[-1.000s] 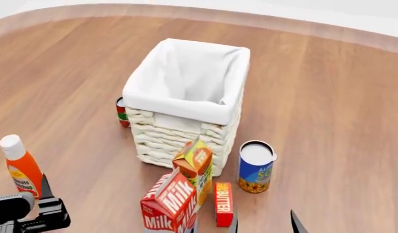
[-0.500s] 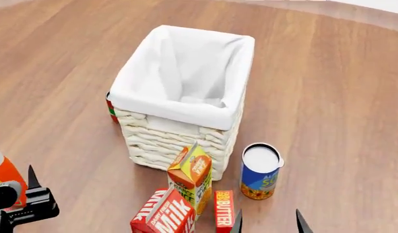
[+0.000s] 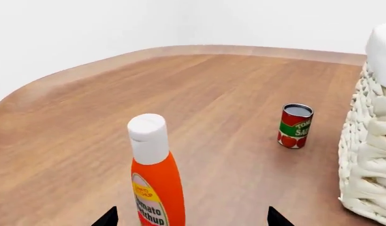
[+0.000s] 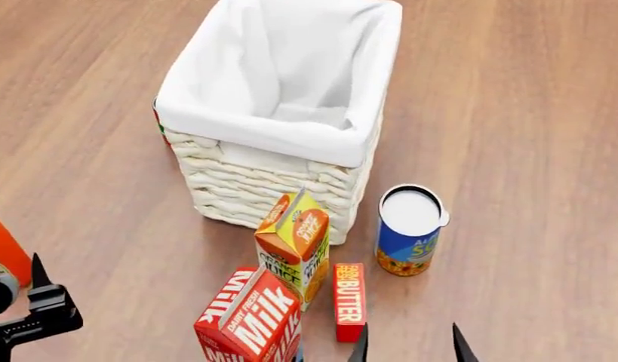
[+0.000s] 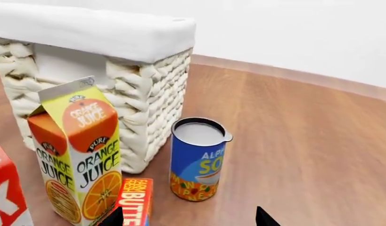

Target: Pick up the butter and put it in the basket.

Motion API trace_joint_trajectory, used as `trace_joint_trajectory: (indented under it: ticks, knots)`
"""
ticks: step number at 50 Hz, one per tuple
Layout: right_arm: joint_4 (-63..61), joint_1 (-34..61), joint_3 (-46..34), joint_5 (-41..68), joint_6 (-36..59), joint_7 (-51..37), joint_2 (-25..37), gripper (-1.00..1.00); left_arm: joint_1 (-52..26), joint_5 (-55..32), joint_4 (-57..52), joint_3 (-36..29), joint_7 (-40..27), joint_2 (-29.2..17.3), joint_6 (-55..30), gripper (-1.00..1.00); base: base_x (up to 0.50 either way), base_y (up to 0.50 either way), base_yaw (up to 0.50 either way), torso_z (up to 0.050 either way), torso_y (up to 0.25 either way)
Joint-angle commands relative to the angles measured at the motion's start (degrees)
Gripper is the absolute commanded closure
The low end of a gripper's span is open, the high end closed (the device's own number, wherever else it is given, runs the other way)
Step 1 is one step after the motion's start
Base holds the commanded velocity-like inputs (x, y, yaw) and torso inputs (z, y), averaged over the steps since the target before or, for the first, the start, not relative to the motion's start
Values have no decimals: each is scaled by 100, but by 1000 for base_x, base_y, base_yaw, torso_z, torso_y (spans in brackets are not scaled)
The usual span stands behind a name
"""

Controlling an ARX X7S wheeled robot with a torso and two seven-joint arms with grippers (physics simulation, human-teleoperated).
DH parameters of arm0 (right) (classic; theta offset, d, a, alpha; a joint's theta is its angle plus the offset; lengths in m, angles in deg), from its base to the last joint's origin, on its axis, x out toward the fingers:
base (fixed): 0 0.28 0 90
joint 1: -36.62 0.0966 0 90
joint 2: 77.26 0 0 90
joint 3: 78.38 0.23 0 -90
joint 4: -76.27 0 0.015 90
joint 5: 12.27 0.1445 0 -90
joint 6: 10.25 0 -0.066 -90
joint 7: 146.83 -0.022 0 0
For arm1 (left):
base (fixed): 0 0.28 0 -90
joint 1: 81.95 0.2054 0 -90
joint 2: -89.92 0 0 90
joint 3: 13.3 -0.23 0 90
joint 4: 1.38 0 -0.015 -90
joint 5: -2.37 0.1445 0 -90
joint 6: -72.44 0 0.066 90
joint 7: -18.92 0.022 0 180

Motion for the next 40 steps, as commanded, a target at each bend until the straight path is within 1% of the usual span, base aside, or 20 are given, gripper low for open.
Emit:
trace_joint_trajectory:
  ticks: [1, 7, 15, 24, 32, 40]
  knots:
    - [-117, -387, -117, -127, -471, 211, -169, -100, 200, -200, -480, 224, 245, 32, -279, -100, 0, 0, 0, 0, 0]
    - [-118, -420, -221, -118, -462, 265, -132, -100, 223, -215, -550, 204, 205, 30, -311, -100, 0, 0, 0, 0, 0]
    - [251, -363, -363, -94, -845, 341, -184, -100, 332, -233, -729, 176, 157, 4, -362, -100, 0, 0, 0, 0, 0]
    - [323, -221, -411, -67, -805, 350, -161, -100, 389, -254, -813, 150, 137, -29, -375, -100, 0, 0, 0, 0, 0]
    - [560, 82, -462, 142, -479, 492, -196, -100, 396, -234, -777, 99, 124, -30, -330, -100, 0, 0, 0, 0, 0]
    - [570, 298, -436, 187, -47, 368, -216, -100, 439, -265, -884, 90, 80, -56, -392, -100, 0, 0, 0, 0, 0]
